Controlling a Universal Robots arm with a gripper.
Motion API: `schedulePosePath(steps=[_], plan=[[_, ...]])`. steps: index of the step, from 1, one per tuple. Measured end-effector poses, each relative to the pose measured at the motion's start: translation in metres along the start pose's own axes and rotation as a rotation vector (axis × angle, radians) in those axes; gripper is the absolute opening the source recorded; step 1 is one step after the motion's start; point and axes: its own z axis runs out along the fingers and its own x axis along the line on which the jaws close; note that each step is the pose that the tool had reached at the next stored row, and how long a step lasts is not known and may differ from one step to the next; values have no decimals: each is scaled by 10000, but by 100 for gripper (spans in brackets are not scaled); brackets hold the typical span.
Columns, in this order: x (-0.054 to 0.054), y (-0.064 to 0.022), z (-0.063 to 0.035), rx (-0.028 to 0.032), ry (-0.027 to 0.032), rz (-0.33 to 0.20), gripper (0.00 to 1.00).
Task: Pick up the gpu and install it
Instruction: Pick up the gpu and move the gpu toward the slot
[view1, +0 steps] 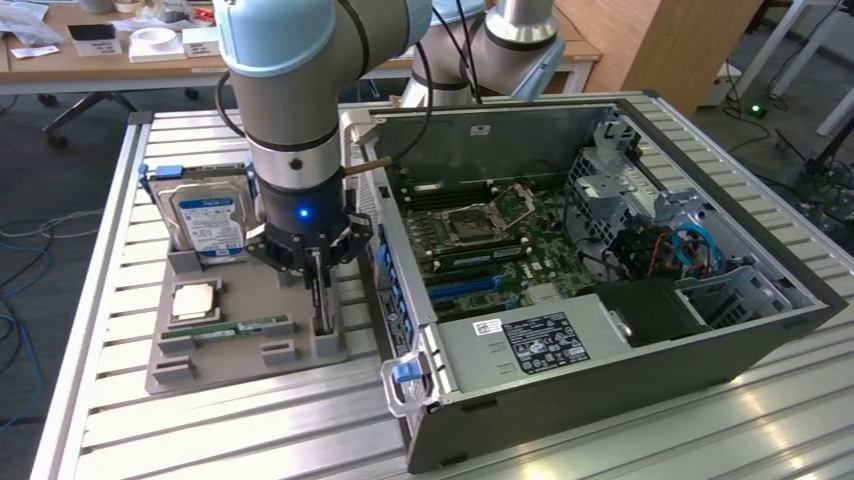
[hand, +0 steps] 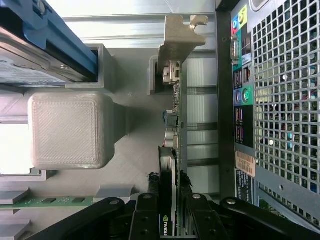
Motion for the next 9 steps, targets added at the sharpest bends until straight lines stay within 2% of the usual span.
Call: schedulePosePath(steps=[9], plan=[[-2,2,-13,-4,-11,-3,26]])
